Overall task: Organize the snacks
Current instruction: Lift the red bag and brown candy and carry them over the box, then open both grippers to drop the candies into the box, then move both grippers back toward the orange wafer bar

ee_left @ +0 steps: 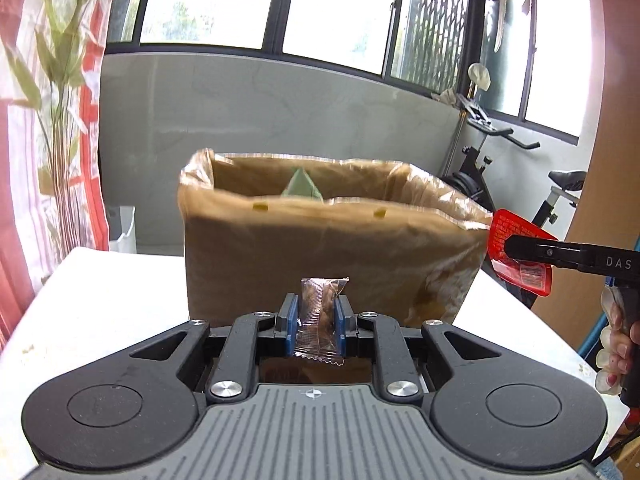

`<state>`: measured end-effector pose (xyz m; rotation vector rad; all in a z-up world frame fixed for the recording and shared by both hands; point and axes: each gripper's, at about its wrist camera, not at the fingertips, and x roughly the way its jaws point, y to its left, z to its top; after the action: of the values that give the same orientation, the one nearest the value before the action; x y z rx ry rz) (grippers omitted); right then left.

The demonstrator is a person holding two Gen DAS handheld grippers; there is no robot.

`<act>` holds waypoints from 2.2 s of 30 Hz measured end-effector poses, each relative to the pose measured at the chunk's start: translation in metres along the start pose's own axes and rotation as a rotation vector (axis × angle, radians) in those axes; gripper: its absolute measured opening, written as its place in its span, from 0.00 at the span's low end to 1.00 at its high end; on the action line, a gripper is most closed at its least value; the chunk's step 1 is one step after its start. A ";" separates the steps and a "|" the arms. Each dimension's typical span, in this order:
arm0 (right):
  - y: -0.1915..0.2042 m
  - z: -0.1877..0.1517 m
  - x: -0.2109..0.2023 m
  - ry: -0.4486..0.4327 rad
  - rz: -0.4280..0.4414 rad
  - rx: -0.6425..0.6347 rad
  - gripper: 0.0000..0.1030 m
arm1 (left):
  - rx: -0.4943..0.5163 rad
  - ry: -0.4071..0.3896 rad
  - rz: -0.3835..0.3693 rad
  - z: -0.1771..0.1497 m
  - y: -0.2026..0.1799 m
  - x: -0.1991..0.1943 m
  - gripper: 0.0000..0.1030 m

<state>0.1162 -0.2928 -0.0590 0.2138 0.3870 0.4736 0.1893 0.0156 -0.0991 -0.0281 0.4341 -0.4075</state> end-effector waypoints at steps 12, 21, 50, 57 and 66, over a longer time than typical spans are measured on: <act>-0.004 0.099 0.088 -0.015 0.032 -0.001 0.18 | 0.032 -0.044 0.033 0.092 0.009 0.059 0.20; -0.034 0.101 0.163 0.134 -0.159 0.123 0.21 | 0.003 0.067 0.112 0.100 0.023 0.126 0.21; 0.025 0.060 0.046 0.062 -0.024 -0.099 0.57 | -0.058 0.069 0.101 0.036 0.024 -0.007 0.54; 0.049 0.010 0.024 0.121 -0.003 -0.234 0.58 | -0.107 0.191 0.089 -0.018 0.019 -0.007 0.54; 0.052 -0.073 0.052 0.336 -0.002 -0.217 0.59 | -0.188 0.354 0.069 -0.063 0.020 0.007 0.54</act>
<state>0.1078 -0.2149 -0.1265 -0.0787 0.6593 0.5466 0.1764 0.0349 -0.1617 -0.1242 0.8193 -0.3021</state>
